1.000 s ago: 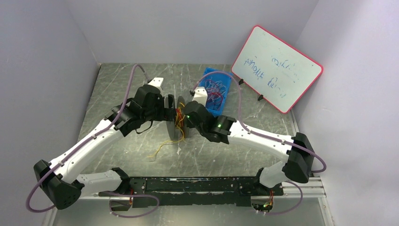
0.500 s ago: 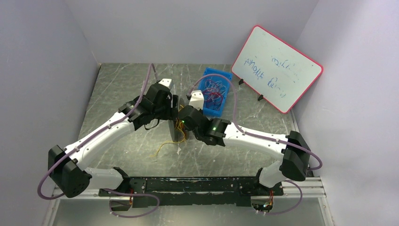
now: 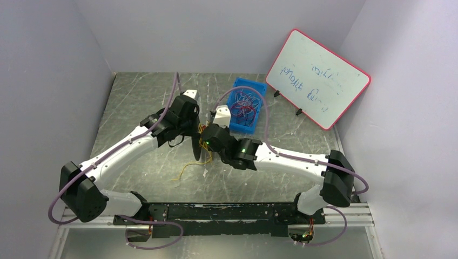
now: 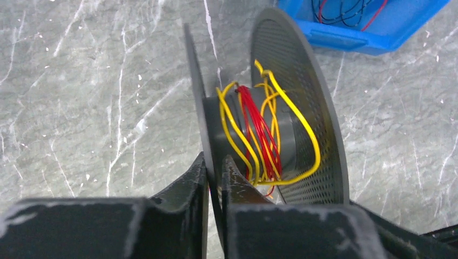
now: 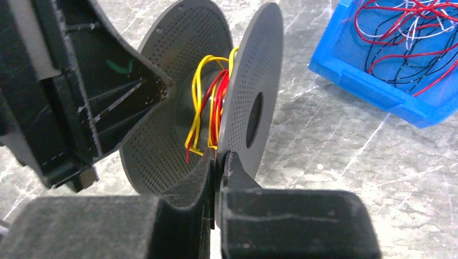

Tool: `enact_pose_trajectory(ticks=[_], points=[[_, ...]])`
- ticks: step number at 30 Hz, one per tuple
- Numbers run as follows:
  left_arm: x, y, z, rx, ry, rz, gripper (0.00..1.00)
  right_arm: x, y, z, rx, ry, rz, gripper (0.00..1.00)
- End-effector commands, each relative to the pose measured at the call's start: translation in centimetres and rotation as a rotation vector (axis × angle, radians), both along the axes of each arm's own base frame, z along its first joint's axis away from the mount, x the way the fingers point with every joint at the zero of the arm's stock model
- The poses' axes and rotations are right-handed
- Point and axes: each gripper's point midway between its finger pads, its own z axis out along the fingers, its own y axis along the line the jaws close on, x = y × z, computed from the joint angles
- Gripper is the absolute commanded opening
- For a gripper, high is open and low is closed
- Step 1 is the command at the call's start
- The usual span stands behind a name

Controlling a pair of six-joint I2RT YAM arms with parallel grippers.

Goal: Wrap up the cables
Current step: Wrap the cable around the cable reel.

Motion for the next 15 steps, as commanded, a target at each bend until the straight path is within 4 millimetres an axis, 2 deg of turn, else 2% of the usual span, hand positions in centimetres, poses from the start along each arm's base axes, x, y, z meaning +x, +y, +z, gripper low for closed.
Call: enact_pose_trajectory(ticks=[1, 5, 15], points=[[0.2, -0.3, 1.0, -0.011, -0.023, -0.019, 0.07, 0.7, 1.0, 2.7, 0.091, -0.065, -0.023, 0.00], [0.3, -0.3, 1.2, -0.008, -0.027, -0.018, 0.07, 0.3, 1.7, 3.0, 0.114, -0.064, 0.010, 0.02], [1.4, 0.5, 2.4, -0.034, -0.033, 0.011, 0.07, -1.0, 1.7, 4.1, 0.173, -0.062, 0.086, 0.42]])
